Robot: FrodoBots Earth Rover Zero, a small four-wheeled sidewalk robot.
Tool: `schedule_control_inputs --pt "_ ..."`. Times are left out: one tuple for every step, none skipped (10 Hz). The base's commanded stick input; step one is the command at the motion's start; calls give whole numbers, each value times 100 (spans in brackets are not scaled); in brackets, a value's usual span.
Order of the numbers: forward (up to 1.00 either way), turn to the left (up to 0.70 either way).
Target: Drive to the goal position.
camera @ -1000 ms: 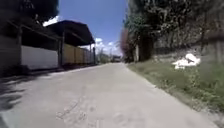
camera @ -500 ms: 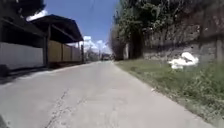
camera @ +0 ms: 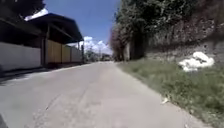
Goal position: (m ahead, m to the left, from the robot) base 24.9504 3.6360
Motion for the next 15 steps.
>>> schedule_control_inputs --pt "85 5" --pt "85 3" --pt "85 2" --pt "85 0" --pt "85 2" --pt "85 0" --pt "85 0" --pt "85 0" --pt "85 0" --pt "85 0" --pt "85 0" --pt "85 0" --pt "85 0" --pt "85 0" --pt "85 0"
